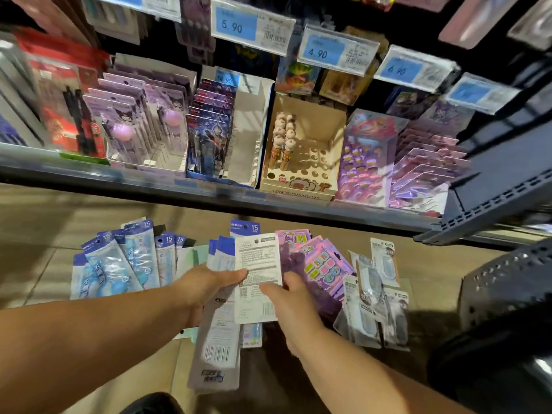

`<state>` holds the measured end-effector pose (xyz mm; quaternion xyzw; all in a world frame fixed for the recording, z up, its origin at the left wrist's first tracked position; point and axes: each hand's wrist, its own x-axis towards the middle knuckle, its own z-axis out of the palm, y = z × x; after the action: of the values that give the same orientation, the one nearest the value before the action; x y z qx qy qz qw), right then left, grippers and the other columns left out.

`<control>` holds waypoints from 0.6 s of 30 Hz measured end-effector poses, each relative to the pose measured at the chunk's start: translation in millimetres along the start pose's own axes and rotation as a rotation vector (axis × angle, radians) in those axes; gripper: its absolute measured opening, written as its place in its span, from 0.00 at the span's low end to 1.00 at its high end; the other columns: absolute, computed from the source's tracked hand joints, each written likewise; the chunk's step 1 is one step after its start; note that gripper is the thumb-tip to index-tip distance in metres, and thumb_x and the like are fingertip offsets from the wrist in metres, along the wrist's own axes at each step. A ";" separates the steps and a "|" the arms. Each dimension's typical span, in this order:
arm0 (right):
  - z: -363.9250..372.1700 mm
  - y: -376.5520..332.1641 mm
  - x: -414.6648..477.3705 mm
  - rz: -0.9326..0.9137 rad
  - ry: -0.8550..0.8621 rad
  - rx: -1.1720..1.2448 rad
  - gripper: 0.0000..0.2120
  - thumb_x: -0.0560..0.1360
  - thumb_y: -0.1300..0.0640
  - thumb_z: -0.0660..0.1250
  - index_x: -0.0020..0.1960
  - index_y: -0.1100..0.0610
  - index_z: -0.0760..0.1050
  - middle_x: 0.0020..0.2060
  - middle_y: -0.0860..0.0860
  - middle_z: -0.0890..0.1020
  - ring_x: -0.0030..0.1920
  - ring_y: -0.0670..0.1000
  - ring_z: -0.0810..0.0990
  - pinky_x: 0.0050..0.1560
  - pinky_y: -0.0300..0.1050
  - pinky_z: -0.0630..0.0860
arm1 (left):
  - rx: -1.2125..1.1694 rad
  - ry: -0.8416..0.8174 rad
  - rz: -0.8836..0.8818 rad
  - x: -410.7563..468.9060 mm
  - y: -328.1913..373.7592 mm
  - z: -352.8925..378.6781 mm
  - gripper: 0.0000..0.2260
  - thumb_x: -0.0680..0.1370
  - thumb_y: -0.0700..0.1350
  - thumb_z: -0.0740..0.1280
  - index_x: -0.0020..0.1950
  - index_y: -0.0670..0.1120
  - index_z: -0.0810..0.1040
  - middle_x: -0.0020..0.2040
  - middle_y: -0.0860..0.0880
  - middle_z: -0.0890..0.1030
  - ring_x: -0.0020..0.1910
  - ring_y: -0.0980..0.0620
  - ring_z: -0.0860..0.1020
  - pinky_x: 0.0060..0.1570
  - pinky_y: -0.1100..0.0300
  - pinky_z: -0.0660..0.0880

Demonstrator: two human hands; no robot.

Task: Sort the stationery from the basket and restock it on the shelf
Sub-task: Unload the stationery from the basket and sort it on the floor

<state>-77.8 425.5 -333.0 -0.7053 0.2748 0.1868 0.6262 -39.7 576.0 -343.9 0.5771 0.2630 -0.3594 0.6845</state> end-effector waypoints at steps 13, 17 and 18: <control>-44.9 -1.3 -19.9 -0.031 -0.112 0.110 0.08 0.81 0.59 0.59 0.59 0.54 0.68 0.52 0.53 0.83 0.52 0.53 0.83 0.46 0.51 0.79 | 0.027 -0.047 0.023 -15.7 -2.7 22.8 0.11 0.76 0.44 0.71 0.56 0.42 0.78 0.48 0.41 0.86 0.45 0.41 0.84 0.42 0.49 0.80; -41.6 2.1 -20.9 -0.079 -0.167 0.021 0.12 0.80 0.46 0.60 0.56 0.52 0.65 0.55 0.53 0.82 0.59 0.52 0.80 0.64 0.58 0.72 | 0.015 -0.065 0.006 -16.9 -3.9 22.8 0.13 0.76 0.45 0.72 0.58 0.42 0.78 0.49 0.41 0.85 0.48 0.40 0.84 0.47 0.45 0.80; -40.7 2.6 -21.2 -0.087 -0.171 0.003 0.13 0.79 0.44 0.60 0.56 0.51 0.65 0.56 0.53 0.81 0.59 0.52 0.79 0.65 0.58 0.71 | 0.008 -0.072 0.008 -17.7 -3.9 23.3 0.13 0.76 0.45 0.72 0.58 0.42 0.78 0.50 0.41 0.85 0.48 0.40 0.84 0.47 0.45 0.80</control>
<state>-99.2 388.5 -316.2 -0.6971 0.1896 0.2187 0.6560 -54.7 556.2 -328.0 0.5678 0.2346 -0.3782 0.6925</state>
